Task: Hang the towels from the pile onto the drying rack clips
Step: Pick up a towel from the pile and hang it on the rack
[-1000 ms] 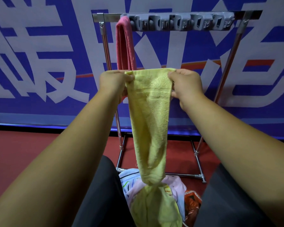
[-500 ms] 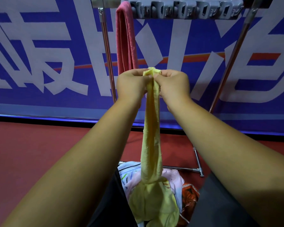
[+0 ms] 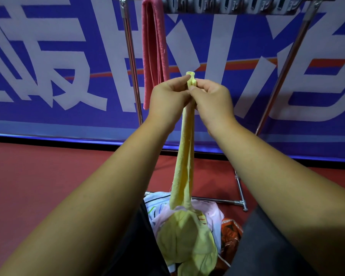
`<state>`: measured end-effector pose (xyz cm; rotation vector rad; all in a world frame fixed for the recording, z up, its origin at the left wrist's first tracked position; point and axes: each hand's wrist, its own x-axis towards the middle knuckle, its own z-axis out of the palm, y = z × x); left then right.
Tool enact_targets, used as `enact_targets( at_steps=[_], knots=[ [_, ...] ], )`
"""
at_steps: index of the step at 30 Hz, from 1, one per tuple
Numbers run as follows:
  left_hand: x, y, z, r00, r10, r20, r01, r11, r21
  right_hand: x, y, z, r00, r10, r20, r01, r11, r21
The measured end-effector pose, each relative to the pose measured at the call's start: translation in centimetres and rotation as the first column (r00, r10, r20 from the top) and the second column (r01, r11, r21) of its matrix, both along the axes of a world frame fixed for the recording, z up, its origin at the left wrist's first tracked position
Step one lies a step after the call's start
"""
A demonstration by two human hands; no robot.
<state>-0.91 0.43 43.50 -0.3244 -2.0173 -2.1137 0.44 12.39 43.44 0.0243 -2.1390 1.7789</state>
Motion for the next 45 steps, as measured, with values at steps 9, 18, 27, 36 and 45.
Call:
enact_targets(
  at_steps=[9,18,27,36,45],
  knots=[
    [-1.7,-1.1,-0.9,0.979,0.167,-0.117,-0.186,0.966,-0.181,-0.3,-0.2,0.0,0.999,0.031,0.016,-0.029,0.994,-0.106],
    [-2.3,-4.8,-1.3,0.950,-0.248,0.190,0.269,0.959,-0.092,-0.6,0.6,1.9,0.988,0.155,0.006,-0.143,0.924,-0.355],
    [-0.8,-5.0,-3.3,0.854,-0.392,0.343,0.430,0.902,-0.039,-2.0,1.9,3.1,0.995,0.102,0.017,-0.084,0.896,-0.436],
    [-0.9,-3.9,-0.7,0.872,-0.391,0.295,0.369,0.920,0.131,-1.9,1.9,-3.4,0.745,0.372,0.553,-0.062,0.865,-0.498],
    [-3.7,-6.0,-1.1,0.882,-0.236,0.408,0.138,0.957,0.255,1.2,1.9,-7.5,0.675,0.585,0.450,-0.332,0.785,-0.522]
  ],
)
